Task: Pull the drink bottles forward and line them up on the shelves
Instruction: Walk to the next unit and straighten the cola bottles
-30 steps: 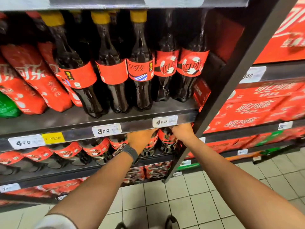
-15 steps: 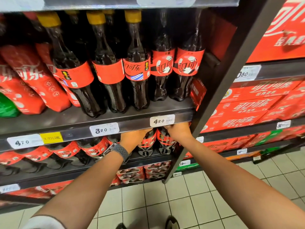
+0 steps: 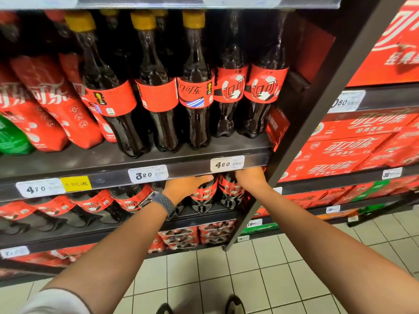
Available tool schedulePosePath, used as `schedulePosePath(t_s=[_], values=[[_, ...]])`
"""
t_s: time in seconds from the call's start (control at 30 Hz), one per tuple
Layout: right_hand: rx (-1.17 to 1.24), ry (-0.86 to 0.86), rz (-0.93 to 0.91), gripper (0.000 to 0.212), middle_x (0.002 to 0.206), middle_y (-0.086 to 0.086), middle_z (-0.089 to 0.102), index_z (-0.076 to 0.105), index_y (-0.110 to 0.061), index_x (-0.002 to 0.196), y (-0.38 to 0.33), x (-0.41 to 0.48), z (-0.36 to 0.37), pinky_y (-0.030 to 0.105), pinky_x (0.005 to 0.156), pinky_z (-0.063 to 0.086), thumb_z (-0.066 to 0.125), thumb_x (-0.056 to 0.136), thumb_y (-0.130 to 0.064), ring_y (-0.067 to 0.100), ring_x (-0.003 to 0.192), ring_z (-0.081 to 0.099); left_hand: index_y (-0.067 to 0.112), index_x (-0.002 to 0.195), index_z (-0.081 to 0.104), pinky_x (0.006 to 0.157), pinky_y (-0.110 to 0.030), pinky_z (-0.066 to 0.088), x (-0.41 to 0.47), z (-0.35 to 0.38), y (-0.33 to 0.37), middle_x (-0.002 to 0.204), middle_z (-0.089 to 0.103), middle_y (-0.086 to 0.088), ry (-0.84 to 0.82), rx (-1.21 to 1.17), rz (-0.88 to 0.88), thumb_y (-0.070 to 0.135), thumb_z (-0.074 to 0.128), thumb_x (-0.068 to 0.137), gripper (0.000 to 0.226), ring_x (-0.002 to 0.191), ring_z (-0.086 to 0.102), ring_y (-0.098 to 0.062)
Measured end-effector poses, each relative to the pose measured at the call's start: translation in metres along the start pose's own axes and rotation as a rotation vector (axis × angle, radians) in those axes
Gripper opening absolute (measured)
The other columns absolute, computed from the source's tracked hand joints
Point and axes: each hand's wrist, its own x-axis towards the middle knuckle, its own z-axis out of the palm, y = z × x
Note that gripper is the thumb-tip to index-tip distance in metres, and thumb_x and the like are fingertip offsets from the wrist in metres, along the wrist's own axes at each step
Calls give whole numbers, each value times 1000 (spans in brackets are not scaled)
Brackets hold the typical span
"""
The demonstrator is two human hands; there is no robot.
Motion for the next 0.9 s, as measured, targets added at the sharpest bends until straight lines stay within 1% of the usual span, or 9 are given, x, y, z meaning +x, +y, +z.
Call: schedulePosePath(t_s=[0.1,0.33,0.43,0.5,0.6,0.67,0.77,0.83,0.9], values=[[174,5,16,16,98,15,64,63,-2,96,6,-5,-1,23,71,38,50,87,0,28,94,57,32,129,55,107,-37,37,5,4,-6,133,55,8,93,10,-60,57,66,78,58,127,48,-22],[130,-58,103,12,90,20,62,60,0,89,6,-8,0,29,62,37,49,86,-1,35,87,57,36,117,61,96,-29,42,6,3,-15,115,63,15,164,1,-7,57,69,76,47,115,55,-13],[107,-48,65,17,103,20,61,60,-3,101,-1,-13,-2,36,79,44,47,90,-6,35,98,56,28,129,54,99,-34,42,-5,7,-9,124,61,4,219,321,74,53,60,85,51,118,53,-21],[113,35,-12,29,121,17,54,55,-4,118,-8,-27,-5,36,97,39,51,91,-11,32,115,49,22,133,47,95,-34,44,-21,10,-4,123,61,-4,249,420,125,49,57,88,54,115,55,-26],[160,77,-190,57,137,3,37,39,-11,138,-12,-61,-15,12,105,25,60,85,-10,15,128,34,16,137,38,105,-36,37,-51,6,-1,134,50,-5,166,459,127,49,57,86,63,128,42,-25],[110,-10,-220,50,130,-6,44,45,-21,134,-12,-78,-27,10,98,32,60,86,-15,6,118,45,14,130,45,107,-37,34,-65,-5,5,137,43,-3,34,549,124,52,51,87,57,131,35,-22],[69,-41,-150,8,89,-15,64,62,-31,94,-28,-81,-57,28,75,51,58,88,-30,-2,75,61,20,110,57,95,-35,44,-82,-30,38,116,59,5,-100,474,165,52,48,88,41,112,53,-16],[115,61,-188,5,81,-14,65,62,-27,84,-44,-74,-80,32,72,51,58,88,-30,4,74,61,26,106,61,90,-33,48,-90,-46,67,104,67,11,-62,297,229,46,53,87,29,96,61,-6],[183,202,-245,12,94,-14,61,60,-26,100,-60,-65,-101,29,81,49,61,88,-27,7,88,60,28,107,63,85,-27,50,-95,-59,94,96,66,16,70,199,358,37,59,88,21,86,61,3]])
